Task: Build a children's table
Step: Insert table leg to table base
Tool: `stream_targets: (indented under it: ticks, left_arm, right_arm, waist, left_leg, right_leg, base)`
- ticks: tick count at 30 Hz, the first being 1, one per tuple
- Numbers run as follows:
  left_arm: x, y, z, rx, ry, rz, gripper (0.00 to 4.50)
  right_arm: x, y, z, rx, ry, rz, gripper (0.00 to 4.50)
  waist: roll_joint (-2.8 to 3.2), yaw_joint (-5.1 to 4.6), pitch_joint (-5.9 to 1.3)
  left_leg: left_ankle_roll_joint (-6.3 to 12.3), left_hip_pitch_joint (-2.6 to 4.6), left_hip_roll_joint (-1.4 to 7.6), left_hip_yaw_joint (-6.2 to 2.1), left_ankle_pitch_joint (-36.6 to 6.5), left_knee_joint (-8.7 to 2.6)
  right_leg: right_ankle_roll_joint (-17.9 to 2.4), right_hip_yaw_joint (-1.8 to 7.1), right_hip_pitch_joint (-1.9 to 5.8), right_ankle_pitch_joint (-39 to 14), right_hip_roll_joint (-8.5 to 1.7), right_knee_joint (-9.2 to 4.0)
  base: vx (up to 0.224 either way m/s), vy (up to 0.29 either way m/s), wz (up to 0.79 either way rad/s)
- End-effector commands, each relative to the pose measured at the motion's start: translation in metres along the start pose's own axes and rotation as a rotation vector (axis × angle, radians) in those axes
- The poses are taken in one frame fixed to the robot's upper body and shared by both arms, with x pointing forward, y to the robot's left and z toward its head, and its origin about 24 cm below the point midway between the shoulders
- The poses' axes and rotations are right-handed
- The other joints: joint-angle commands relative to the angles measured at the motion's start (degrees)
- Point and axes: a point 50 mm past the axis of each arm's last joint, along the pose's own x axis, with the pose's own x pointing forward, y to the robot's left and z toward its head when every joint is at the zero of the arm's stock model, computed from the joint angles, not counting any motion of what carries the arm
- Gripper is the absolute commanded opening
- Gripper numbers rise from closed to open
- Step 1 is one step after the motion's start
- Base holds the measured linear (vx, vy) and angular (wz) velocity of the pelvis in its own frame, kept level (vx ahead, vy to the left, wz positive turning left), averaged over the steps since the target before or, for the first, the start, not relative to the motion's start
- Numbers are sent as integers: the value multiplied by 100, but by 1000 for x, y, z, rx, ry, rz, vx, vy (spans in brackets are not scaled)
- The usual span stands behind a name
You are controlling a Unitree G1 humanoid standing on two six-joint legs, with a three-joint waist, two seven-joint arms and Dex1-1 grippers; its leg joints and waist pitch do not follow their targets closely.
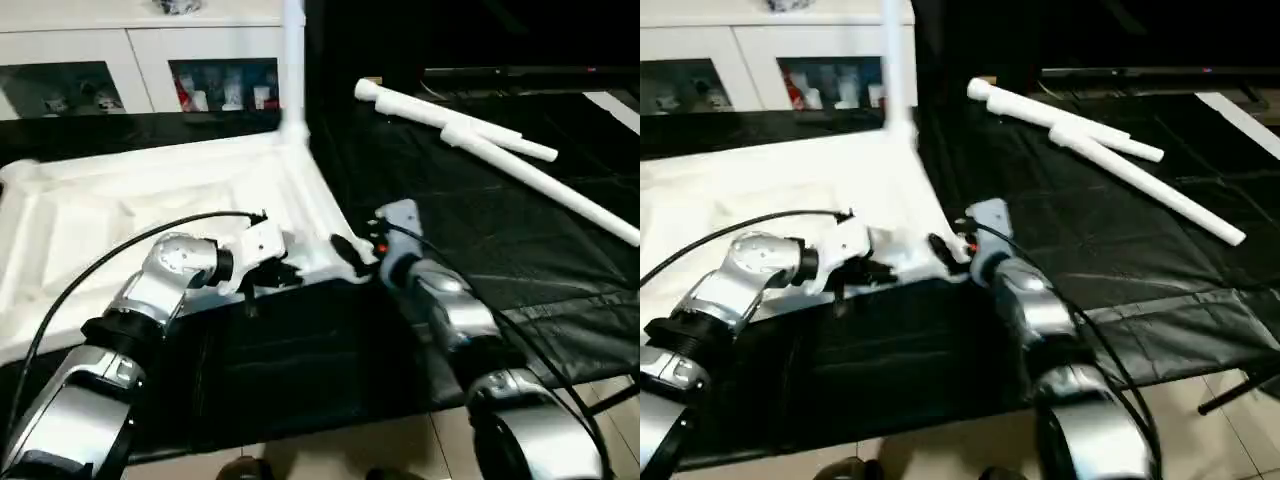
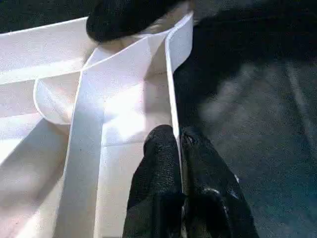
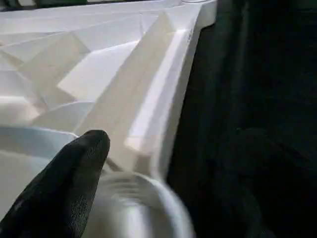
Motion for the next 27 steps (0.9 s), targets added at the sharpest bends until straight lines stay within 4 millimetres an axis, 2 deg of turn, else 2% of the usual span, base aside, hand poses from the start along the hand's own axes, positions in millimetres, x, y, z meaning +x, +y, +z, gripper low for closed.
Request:
stream_targets:
  ticks: [1,4,5,6,9,10,11,13,14,16,17,18,22,23,24,25,26,27]
  left_arm:
    - [-5,8,17,93,-40,-12,0]
    - [-14,10,18,82,-80,-14,0]
    - [-14,10,18,82,-80,-14,28]
    - [-16,11,17,75,-92,-18,28]
    - [-23,17,21,71,-172,68,44]
    - [-28,20,23,35,-227,103,64]
    - [-32,22,24,10,-266,130,67]
    - [-36,24,26,-9,-303,168,77]
    - [-39,25,26,-27,-330,193,101]
    - [-48,25,26,-107,-392,255,113]
    - [-49,25,26,-116,-397,260,113]
    - [-49,25,26,-116,-397,260,129]
    - [-53,26,25,-184,-460,374,159]
    - [-56,21,20,-312,-522,566,165]
    - [-56,21,20,-312,-522,566,179]
    - [-57,19,19,-336,-530,596,179]
    - [-58,10,16,-430,-563,698,190]
    - [-58,5,14,-471,-574,734,197]
  right_arm:
    - [-3,1,4,18,-29,33,446]
    - [-11,6,8,-36,-82,72,446]
    - [-11,6,8,-36,-82,72,450]
    - [-13,7,9,-60,-92,68,450]
    - [-22,8,17,-21,-157,54,450]
    - [-27,7,21,-13,-182,39,450]
    - [-32,7,24,-11,-200,28,450]
    - [-37,8,26,-11,-214,23,450]
    - [-40,9,28,-11,-223,17,450]
    - [-49,12,30,-3,-250,-12,450]
    - [-50,13,31,-2,-253,-14,450]
    - [-50,13,31,-2,-253,-14,450]
    - [-55,14,29,-35,-263,-29,450]
    - [-66,14,32,-68,-294,-89,450]
    - [-66,14,32,-68,-294,-89,450]
    - [-69,14,33,-77,-299,-103,450]
    - [-77,12,31,-81,-270,-156,450]
    - [-80,12,30,-81,-251,-173,450]
  waist:
    - [103,-8,-494]
    - [101,-12,-475]
    - [90,-25,-475]
    - [87,-23,-466]
    - [81,-24,-454]
    - [82,-19,-447]
    - [65,-22,-442]
    - [70,-49,-432]
    - [67,-66,-433]
    - [126,-67,-421]
    - [104,-74,-425]
    - [96,-84,-428]
    - [103,-104,-416]
    - [117,-105,-427]
    - [83,-104,-405]
    - [78,-119,-423]
    - [36,-126,-439]
    - [-1,-123,-418]
  left_leg:
    - [-277,264,294,-109,-1992,-464]
    - [-285,261,301,-120,-2104,-471]
    - [-303,254,296,-124,-2153,-471]
    - [-314,260,291,-126,-2191,-474]
    - [-363,268,293,-152,-2411,-487]
    - [-359,279,292,-142,-2460,-487]
    - [-369,271,295,-155,-2491,-498]
    - [-391,282,289,-166,-2630,-509]
    - [-403,284,281,-169,-2662,-508]
    - [-449,282,291,-169,-2646,-514]
    - [-425,282,288,-163,-2666,-513]
    - [-427,279,278,-168,-2672,-514]
    - [-436,280,266,-174,-2724,-500]
    - [-465,274,288,-183,-2709,-505]
    - [-436,250,315,-178,-2634,-523]
    - [-371,268,263,-168,-2691,-489]
    - [-373,253,281,-164,-2614,-492]
    - [-296,221,303,-150,-2371,-506]
  right_leg:
    - [-1228,205,229,-1280,-295,-267]
    - [-1200,216,202,-1542,-310,-292]
    - [-1192,220,194,-1630,-314,-293]
    - [-1178,221,183,-1715,-311,-309]
    - [-1111,224,167,-2011,-326,-332]
    - [-1101,228,156,-2041,-320,-352]
    - [-1097,225,165,-2035,-314,-330]
    - [-1050,220,143,-2152,-301,-335]
    - [-1031,219,141,-2229,-303,-346]
    - [-1013,241,143,-2231,-306,-340]
    - [-1005,239,120,-2192,-291,-351]
    - [-996,233,131,-2217,-290,-354]
    - [-901,229,121,-2388,-286,-394]
    - [-889,236,138,-2329,-291,-364]
    - [-948,234,147,-2133,-277,-355]
    - [-876,222,125,-2369,-264,-389]
    - [-860,230,152,-2311,-264,-369]
    - [-885,241,159,-2073,-240,-366]
  base:
    - [0,0,0]
    - [0,0,0]
    - [0,0,0]
    - [0,0,0]
    - [0,0,0]
    - [0,0,0]
    - [0,0,0]
    - [0,0,0]
    - [0,0,0]
    - [0,0,0]
    - [0,0,0]
    - [0,0,0]
    - [0,0,0]
    - [0,0,0]
    - [0,0,0]
    - [0,0,0]
    - [0,0,0]
    - [0,0,0]
